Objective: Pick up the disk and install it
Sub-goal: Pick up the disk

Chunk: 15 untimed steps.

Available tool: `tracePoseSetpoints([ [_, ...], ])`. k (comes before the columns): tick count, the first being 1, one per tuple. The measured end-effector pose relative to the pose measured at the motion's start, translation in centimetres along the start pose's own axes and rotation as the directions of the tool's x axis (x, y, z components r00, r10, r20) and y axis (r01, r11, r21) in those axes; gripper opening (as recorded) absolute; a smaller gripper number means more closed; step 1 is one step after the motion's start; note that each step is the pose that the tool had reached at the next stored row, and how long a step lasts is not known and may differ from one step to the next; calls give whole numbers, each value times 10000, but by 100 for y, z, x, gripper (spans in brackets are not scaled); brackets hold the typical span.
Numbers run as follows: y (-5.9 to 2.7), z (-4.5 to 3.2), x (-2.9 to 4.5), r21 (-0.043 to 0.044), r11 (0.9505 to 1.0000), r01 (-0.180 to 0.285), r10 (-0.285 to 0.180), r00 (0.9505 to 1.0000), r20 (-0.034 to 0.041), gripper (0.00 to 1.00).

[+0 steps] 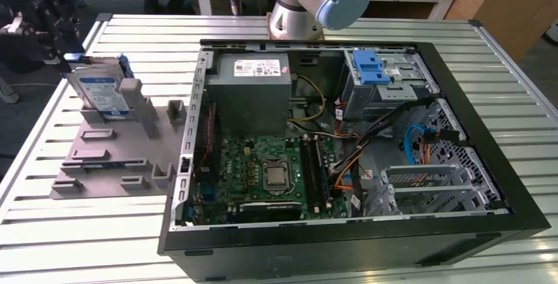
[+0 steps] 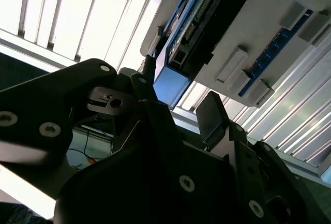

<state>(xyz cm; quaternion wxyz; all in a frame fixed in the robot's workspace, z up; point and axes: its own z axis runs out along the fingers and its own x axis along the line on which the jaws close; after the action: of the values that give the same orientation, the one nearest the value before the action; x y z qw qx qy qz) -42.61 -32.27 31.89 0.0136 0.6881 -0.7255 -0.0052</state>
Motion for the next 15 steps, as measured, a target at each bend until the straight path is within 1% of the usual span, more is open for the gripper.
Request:
tracePoseSetpoints([
  [4, 7, 47, -1, -8, 10000, -12, 12, 10000, 1, 59],
  [10, 19, 115, -1, -11, 10000, 2, -2, 10000, 40, 59],
  [15, 19, 131, -1, -11, 10000, 3, -3, 10000, 44, 59],
])
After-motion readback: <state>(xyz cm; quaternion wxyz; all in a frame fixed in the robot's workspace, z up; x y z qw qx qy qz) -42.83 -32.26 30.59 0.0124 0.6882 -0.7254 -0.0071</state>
